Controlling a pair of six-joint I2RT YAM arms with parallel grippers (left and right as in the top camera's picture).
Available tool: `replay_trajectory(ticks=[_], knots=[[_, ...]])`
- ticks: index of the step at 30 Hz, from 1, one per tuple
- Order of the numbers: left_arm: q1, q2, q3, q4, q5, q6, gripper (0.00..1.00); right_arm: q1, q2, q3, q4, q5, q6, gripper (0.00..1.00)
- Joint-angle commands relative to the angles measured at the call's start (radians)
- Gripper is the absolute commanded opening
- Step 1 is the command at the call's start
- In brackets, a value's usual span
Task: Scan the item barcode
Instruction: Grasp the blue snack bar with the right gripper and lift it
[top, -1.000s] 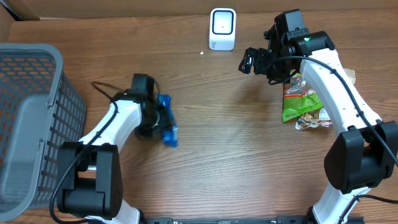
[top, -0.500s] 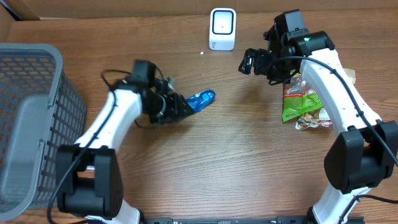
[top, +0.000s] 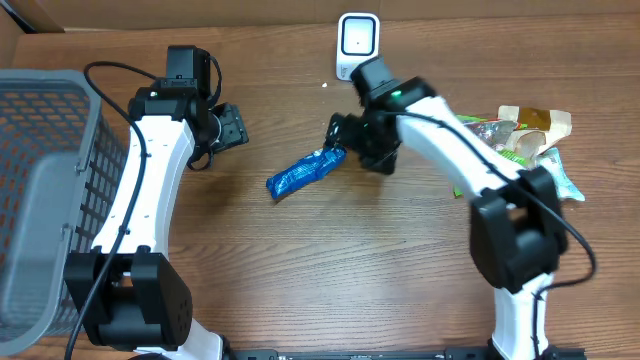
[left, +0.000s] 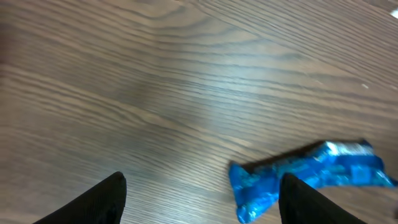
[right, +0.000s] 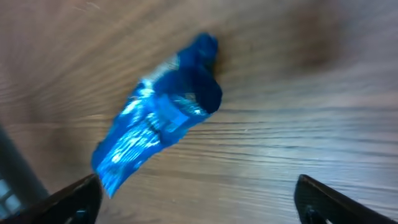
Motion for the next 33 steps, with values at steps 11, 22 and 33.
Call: replay_trajectory(ticks=[11,22,33], knots=[[-0.005,-0.007,-0.008,-0.005,-0.077,-0.075,0.86,0.093,0.130,-0.006,0.198,0.153,0.162,0.56],[-0.009,-0.007,-0.008,0.001,-0.070,-0.075,1.00,0.019,0.130,-0.002,0.187,0.209,-0.415,0.26],[-0.009,-0.007,-0.008,0.001,-0.070,-0.075,1.00,-0.108,0.130,-0.002,0.303,0.079,-0.721,0.63]])
